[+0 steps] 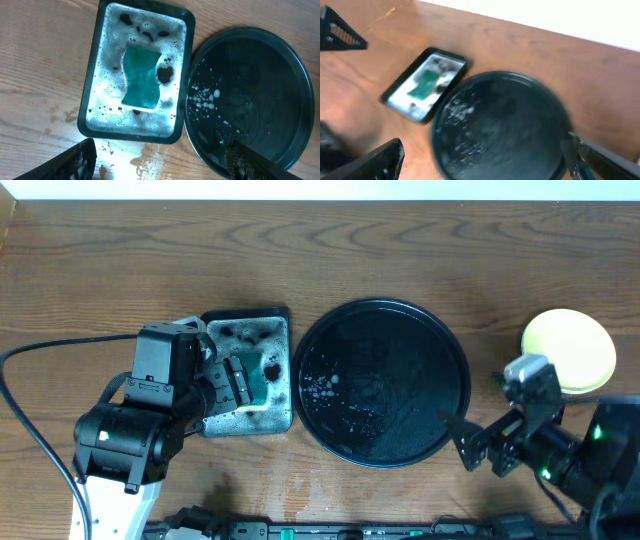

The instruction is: Clean dirty plates on tray and stack at the side

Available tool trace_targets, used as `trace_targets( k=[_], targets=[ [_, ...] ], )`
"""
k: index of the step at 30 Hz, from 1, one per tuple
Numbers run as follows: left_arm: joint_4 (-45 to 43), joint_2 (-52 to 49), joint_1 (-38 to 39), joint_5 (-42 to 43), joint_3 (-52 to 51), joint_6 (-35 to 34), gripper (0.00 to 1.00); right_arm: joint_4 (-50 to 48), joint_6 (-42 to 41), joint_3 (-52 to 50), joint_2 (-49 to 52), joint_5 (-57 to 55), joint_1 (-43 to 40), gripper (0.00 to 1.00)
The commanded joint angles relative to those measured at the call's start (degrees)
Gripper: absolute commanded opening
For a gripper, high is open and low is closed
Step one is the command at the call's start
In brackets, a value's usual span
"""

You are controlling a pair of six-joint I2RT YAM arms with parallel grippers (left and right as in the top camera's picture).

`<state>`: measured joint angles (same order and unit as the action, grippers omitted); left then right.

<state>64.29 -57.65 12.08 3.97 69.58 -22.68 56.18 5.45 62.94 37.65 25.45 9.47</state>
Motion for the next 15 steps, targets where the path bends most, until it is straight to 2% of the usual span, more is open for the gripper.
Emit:
trace_targets(
  k=[1,5,10,15],
  targets=[
    [0.2,0.0,-0.2,-0.2,1.2,0.0,0.83,-6.6,3.2,-8.4,-4.3,-8.9,2.6,0.99],
    [0.2,0.0,-0.2,-0.2,1.2,0.0,0.83,-15.7,3.2,-19.4,-11.8,-9.0,2.3,0.99],
    [0.2,0.0,-0.2,-0.2,1.2,0.0,0.83,-22.6,3.3,-31.7,-22.1,-15.0,1.7,0.99],
    [0.2,0.0,-0.2,-0.2,1.2,0.0,0.83,-26.7,3.2,-41.9,-32.3,-16.4,1.7,0.99]
  ],
)
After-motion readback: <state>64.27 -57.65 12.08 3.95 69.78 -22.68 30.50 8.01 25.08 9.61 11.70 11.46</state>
